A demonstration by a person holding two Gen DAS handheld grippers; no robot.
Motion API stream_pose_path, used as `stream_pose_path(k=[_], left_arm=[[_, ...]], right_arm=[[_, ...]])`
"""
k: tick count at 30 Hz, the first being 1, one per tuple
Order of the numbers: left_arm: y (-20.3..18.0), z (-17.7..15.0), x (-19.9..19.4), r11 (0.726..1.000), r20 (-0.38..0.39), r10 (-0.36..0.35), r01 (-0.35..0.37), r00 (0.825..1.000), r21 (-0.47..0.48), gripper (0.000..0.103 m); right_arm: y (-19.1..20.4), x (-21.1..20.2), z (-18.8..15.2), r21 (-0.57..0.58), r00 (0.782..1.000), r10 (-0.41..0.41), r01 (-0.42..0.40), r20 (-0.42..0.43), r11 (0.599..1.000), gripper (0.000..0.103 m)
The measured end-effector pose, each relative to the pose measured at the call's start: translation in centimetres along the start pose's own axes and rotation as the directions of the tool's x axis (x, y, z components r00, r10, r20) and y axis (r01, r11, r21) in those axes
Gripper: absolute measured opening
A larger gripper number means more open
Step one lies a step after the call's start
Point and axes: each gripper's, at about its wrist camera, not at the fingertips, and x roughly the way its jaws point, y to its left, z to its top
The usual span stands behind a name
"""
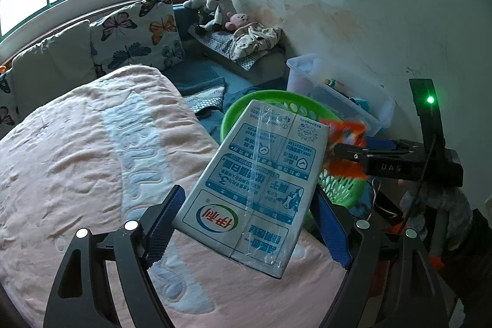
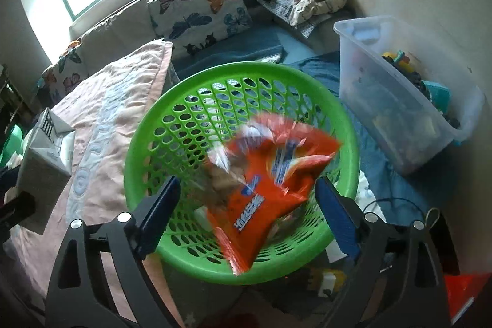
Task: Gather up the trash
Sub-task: 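Drop the snack bag into the green basket with the right tool while the left holds the carton, then open the left tool over the green basket to drop the milk carton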
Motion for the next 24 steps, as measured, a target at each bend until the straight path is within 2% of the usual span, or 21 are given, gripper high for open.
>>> stream_pose_path(k=[13, 24], left_arm=[[-1.4, 0.5, 2.0, 1.000, -0.039, -0.011, 0.012, 0.999, 0.008, 0.079], [-3.5, 1.2, 6.6, 0.999, -0.114, -0.009, 0.014, 0.993, 0.041, 0.079]], right_arm=[[-0.7, -2.1, -0.6, 0.012, 0.999, 0.020, -0.020, 0.032, 1.000, 0.089], [-1.7, -4.3, -2.6, 0.026, 0.998, 0.013, -0.014, 0.059, 1.000, 0.089]])
